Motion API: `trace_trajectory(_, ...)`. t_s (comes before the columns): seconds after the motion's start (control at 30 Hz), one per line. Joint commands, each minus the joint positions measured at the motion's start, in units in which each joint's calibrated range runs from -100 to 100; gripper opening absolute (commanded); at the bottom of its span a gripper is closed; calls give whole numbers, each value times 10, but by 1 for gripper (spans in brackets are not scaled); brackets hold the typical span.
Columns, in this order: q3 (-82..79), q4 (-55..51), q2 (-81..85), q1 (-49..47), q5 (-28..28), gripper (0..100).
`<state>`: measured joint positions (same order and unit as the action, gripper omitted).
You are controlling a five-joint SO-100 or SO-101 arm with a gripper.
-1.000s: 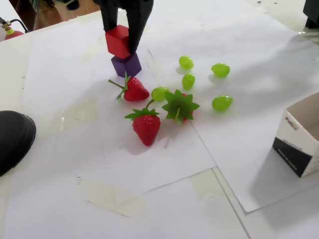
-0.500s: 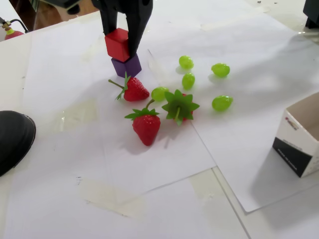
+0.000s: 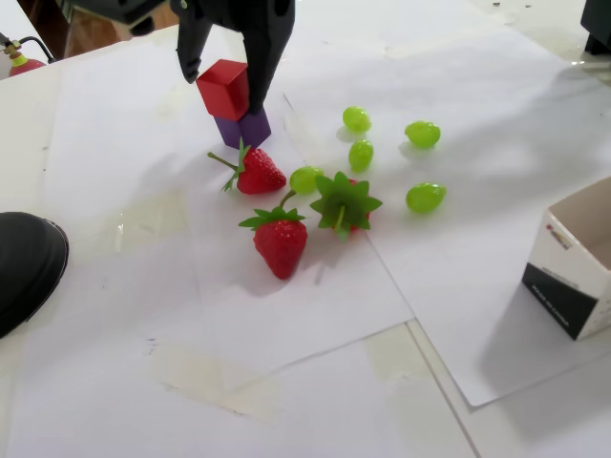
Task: Put the red cube on top of the purple cube
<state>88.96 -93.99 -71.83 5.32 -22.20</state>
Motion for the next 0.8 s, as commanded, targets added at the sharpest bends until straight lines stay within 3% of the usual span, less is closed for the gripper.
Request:
trace_trajectory(0.0, 36, -21, 8, -1, -4, 40)
trace_trajectory(0.3, 31, -45, 12, 0, -16, 45)
trace_trajectory(0.77, -22, -50, 92, -12, -32, 42)
